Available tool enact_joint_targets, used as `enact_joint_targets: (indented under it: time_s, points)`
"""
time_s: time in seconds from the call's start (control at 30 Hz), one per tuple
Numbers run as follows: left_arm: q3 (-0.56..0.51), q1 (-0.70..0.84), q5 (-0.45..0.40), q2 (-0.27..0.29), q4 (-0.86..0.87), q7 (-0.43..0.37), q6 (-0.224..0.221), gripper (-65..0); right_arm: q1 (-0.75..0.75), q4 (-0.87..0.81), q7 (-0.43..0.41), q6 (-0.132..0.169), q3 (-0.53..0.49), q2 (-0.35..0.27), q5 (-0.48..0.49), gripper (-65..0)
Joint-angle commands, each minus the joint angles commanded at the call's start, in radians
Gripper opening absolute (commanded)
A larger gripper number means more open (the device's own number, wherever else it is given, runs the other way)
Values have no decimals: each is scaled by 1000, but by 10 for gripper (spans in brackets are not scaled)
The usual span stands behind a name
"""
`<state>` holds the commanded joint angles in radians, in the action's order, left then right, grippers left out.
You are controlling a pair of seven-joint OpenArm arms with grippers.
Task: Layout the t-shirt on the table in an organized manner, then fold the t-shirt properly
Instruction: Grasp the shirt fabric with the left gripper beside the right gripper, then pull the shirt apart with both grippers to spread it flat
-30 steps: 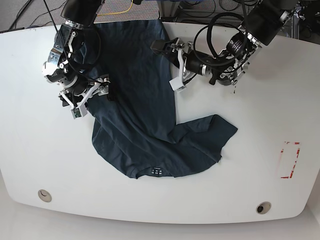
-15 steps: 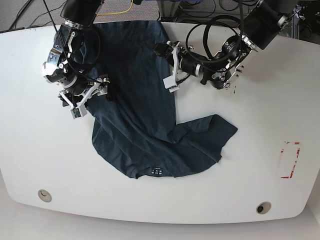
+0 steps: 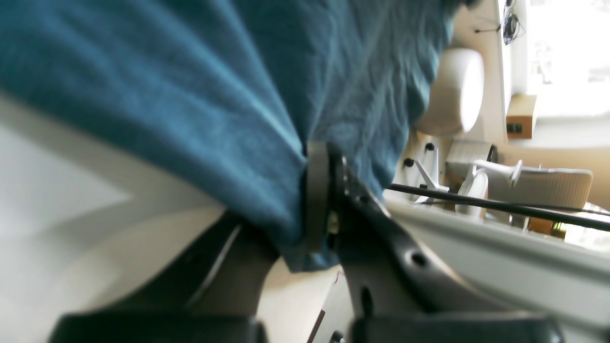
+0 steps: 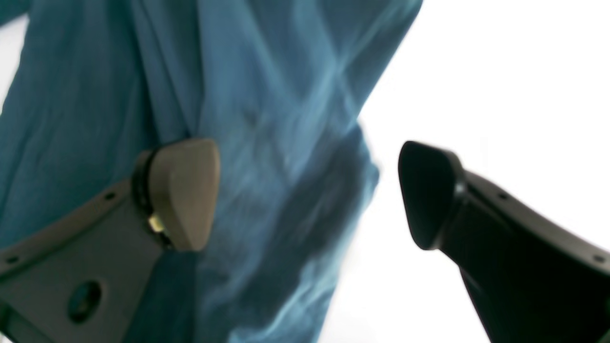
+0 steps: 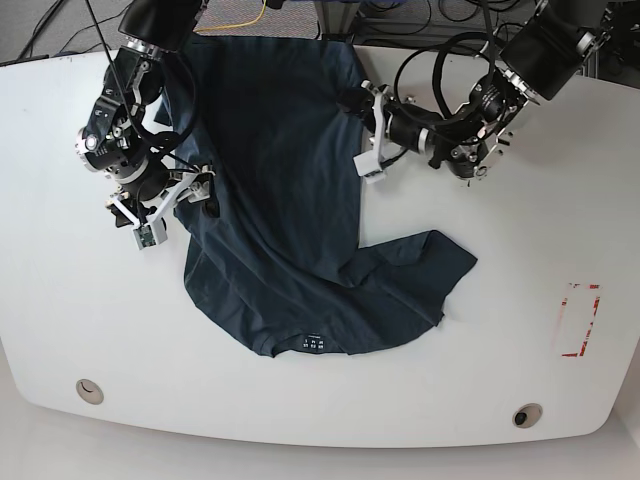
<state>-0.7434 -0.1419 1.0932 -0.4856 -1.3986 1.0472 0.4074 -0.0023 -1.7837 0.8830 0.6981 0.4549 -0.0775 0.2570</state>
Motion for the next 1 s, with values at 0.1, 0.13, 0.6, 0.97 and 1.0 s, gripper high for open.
enact_joint_targets:
  time_s: [0.1,0.13,0.6,0.97,1.0]
  points:
    - [2,3,0,-72,-54,0,0,-650,44,17,0,0,-2,15,0,-89]
    - [2,3,0,-87,-66,0,0,-650,57,28,0,0,-2,18,0,-89]
    - [6,48,2,-331,-210,0,0,-650,400,512,-41,0,-5,-6,-9,-92]
    - [8,60,2,-437,-222,0,18,-650,600,905,-239,0,-9,-80,-11,-89]
    - [14,60,2,-443,-221,0,32,-650,611,937,-258,0,-9,-87,-11,-89]
